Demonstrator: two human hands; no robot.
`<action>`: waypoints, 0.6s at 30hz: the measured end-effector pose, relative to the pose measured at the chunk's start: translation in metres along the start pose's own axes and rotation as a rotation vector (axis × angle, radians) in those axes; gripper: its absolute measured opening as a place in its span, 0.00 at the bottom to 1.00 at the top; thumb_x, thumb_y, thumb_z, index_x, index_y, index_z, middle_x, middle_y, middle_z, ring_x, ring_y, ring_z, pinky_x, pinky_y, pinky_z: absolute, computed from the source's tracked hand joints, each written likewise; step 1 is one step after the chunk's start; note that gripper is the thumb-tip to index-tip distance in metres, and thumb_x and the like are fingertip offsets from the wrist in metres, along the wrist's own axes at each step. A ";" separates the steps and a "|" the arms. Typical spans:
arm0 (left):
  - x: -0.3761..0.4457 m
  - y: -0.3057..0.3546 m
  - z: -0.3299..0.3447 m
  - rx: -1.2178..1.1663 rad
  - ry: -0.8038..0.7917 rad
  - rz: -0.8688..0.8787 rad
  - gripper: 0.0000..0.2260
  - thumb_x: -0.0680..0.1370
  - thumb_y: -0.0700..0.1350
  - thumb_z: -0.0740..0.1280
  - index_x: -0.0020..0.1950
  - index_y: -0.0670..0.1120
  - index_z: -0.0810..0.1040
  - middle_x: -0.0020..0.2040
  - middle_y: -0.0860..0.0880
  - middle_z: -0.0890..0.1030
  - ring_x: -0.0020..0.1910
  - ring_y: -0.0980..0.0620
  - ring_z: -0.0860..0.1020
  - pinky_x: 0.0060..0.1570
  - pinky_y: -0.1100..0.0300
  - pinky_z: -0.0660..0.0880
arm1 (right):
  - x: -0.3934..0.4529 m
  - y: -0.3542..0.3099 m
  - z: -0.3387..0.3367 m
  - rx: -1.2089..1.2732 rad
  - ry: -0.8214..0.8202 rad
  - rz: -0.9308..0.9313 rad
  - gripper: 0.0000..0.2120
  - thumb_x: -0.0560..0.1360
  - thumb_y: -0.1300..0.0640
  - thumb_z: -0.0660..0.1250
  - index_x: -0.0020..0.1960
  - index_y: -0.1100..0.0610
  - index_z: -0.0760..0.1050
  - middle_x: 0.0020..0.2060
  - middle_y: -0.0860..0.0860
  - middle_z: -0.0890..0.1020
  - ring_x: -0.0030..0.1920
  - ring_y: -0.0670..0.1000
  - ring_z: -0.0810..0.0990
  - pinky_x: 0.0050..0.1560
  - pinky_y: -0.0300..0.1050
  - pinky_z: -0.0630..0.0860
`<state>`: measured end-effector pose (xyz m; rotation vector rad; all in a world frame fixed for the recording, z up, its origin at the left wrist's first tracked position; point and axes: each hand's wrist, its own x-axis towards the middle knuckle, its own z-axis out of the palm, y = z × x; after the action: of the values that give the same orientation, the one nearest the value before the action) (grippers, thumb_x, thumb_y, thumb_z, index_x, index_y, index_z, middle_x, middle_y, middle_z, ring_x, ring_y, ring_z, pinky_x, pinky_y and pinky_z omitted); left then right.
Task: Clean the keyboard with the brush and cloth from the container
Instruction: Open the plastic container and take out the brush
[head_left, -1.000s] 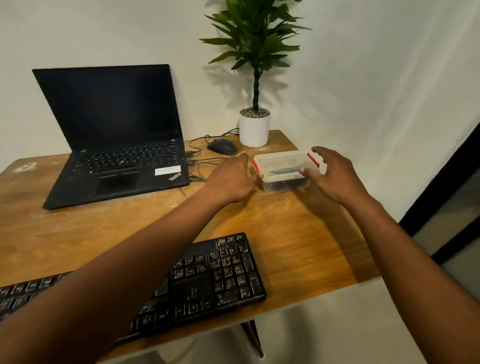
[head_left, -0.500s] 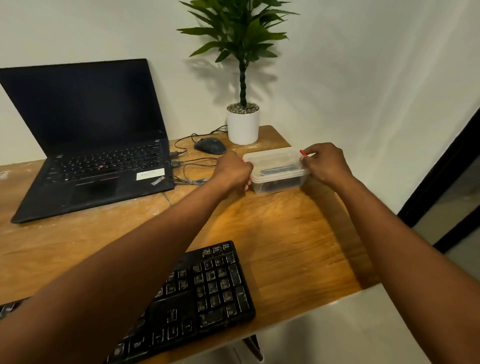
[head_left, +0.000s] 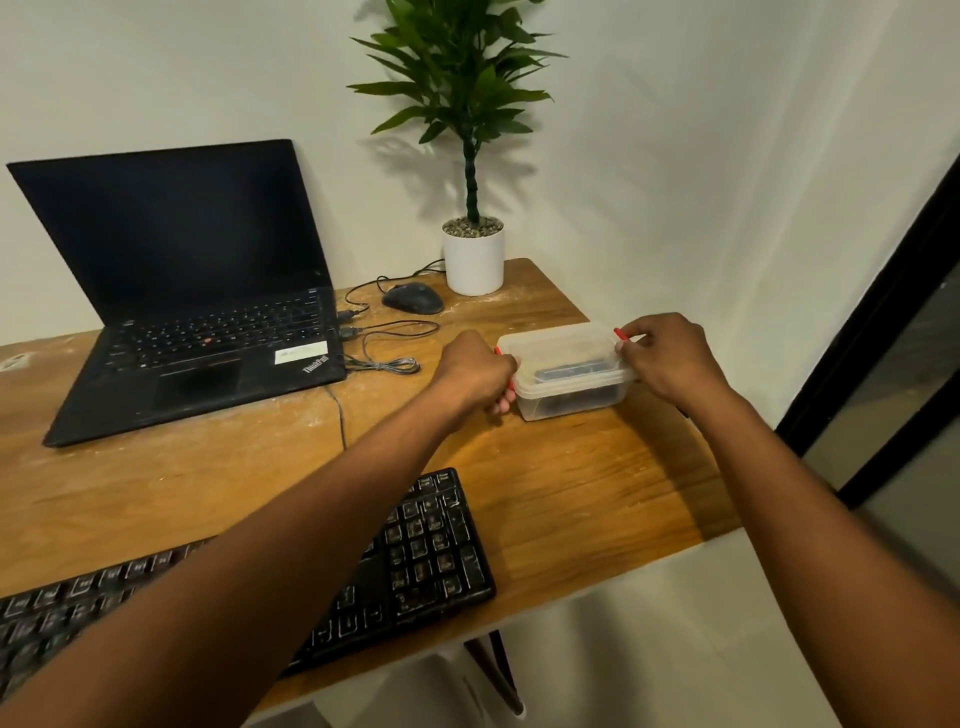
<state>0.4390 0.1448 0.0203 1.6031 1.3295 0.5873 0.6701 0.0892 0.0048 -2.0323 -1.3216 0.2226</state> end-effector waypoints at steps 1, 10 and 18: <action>-0.002 -0.001 0.002 -0.007 -0.006 -0.005 0.10 0.84 0.42 0.66 0.46 0.38 0.79 0.37 0.40 0.84 0.30 0.48 0.80 0.28 0.58 0.74 | -0.003 0.002 0.000 0.007 -0.003 0.010 0.14 0.81 0.56 0.69 0.66 0.57 0.81 0.63 0.56 0.82 0.59 0.56 0.81 0.58 0.48 0.78; -0.010 0.000 0.004 -0.101 -0.016 -0.068 0.10 0.84 0.41 0.66 0.48 0.35 0.79 0.37 0.39 0.83 0.31 0.47 0.79 0.28 0.57 0.75 | -0.001 0.006 -0.004 0.106 -0.009 0.068 0.13 0.79 0.55 0.72 0.62 0.57 0.83 0.63 0.55 0.82 0.60 0.57 0.81 0.61 0.56 0.81; -0.018 0.001 0.000 -0.196 -0.056 -0.139 0.12 0.84 0.34 0.58 0.45 0.34 0.77 0.35 0.39 0.80 0.27 0.48 0.76 0.24 0.60 0.74 | 0.001 0.004 -0.001 0.135 0.019 0.125 0.14 0.78 0.55 0.74 0.61 0.57 0.83 0.65 0.55 0.80 0.60 0.58 0.81 0.60 0.56 0.82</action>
<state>0.4344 0.1280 0.0246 1.3479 1.2885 0.5657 0.6739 0.0890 0.0032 -1.9990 -1.1379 0.3393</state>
